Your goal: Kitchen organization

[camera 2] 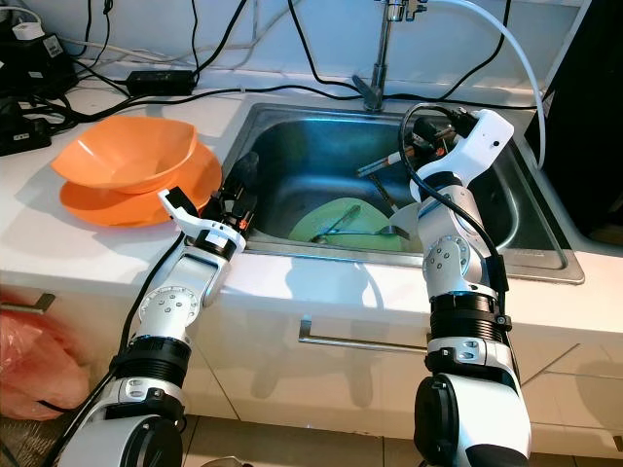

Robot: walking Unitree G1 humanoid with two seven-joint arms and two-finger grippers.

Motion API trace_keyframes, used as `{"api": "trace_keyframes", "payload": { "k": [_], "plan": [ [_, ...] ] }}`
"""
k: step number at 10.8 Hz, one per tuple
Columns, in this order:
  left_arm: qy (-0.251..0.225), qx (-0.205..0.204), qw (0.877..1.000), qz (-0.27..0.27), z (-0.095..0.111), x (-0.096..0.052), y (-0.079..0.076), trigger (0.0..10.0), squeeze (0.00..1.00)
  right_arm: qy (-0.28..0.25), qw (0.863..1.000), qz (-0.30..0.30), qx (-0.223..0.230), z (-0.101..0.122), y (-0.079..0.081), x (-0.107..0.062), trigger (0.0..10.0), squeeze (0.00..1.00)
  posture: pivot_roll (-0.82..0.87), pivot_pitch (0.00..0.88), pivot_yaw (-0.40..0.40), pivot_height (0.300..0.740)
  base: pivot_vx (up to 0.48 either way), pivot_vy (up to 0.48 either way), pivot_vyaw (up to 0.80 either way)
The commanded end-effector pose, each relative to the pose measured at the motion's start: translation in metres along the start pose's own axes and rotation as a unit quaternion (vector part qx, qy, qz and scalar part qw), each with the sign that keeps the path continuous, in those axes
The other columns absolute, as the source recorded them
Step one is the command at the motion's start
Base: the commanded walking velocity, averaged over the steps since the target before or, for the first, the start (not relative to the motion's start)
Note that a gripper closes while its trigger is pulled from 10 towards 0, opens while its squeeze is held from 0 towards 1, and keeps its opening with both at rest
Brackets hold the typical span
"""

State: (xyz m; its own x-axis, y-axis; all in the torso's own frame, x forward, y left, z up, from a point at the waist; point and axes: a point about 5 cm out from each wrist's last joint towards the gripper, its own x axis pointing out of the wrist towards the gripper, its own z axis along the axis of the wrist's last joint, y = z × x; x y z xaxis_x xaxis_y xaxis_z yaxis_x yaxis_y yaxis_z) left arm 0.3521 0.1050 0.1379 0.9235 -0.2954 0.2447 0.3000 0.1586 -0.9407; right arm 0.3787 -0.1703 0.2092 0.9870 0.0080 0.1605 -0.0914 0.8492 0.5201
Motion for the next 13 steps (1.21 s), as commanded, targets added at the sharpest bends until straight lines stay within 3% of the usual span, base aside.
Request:
{"api": "trace_keyframes", "payload": {
  "k": [1,2,3,4,5,7,8,9,11,13],
  "plan": [
    [0.133,0.373,0.910,-0.122,-0.052,0.036,-0.107,10.0,0.00,-0.007,1.000,0.011,0.010,0.002,0.007,0.001,10.0,0.00,0.10,0.010,0.018,0.740,0.000,0.000,0.00],
    [0.133,0.373,0.910,-0.122,-0.052,0.036,-0.107,10.0,0.00,-0.007,1.000,0.011,0.010,0.002,0.007,0.001,10.0,0.00,0.10,0.010,0.018,0.740,0.000,0.000,0.00],
    [0.123,0.473,0.865,-0.109,-0.042,0.034,-0.097,10.0,0.00,0.021,0.995,0.003,-0.101,-0.001,-0.021,-0.002,10.0,0.00,0.12,0.000,0.000,0.740,0.000,0.000,0.00],
    [0.117,0.573,0.805,-0.099,-0.030,0.031,-0.088,10.0,0.00,0.069,0.974,0.010,-0.215,-0.005,-0.050,-0.008,10.0,0.00,0.12,0.000,0.000,0.740,0.000,0.000,0.00],
    [0.113,0.592,0.793,-0.091,-0.029,0.030,-0.087,10.0,0.00,0.081,0.969,0.011,-0.235,-0.006,-0.056,-0.009,10.0,0.00,0.12,0.000,0.000,0.740,0.000,0.000,0.00],
    [0.108,0.597,0.791,-0.084,-0.029,0.030,-0.088,10.0,0.00,0.081,0.968,0.013,-0.235,-0.006,-0.055,-0.009,10.0,0.00,0.12,0.000,0.000,0.740,0.000,0.000,0.00],
    [0.102,0.622,0.771,-0.090,-0.028,0.030,-0.091,10.0,0.00,0.082,0.967,0.019,-0.242,-0.006,-0.058,-0.008,10.0,0.00,0.12,0.000,0.000,0.740,0.000,0.000,0.00],
    [0.098,0.633,0.763,-0.093,-0.027,0.031,-0.091,10.0,0.00,0.082,0.966,0.021,-0.244,-0.006,-0.058,-0.008,10.0,1.00,0.12,0.000,0.000,0.740,0.000,0.000,0.00],
    [0.096,0.685,0.712,-0.118,-0.025,0.029,-0.092,10.0,0.00,0.081,0.962,0.035,-0.257,-0.004,-0.058,-0.007,10.0,1.00,0.12,0.000,0.000,0.740,0.000,0.000,0.00],
    [0.102,0.709,0.685,-0.130,-0.023,0.027,-0.090,10.0,0.00,0.085,0.959,0.047,-0.265,-0.003,-0.058,-0.006,10.0,1.00,0.12,0.000,0.000,0.740,0.000,0.000,0.00]
  ]
}}
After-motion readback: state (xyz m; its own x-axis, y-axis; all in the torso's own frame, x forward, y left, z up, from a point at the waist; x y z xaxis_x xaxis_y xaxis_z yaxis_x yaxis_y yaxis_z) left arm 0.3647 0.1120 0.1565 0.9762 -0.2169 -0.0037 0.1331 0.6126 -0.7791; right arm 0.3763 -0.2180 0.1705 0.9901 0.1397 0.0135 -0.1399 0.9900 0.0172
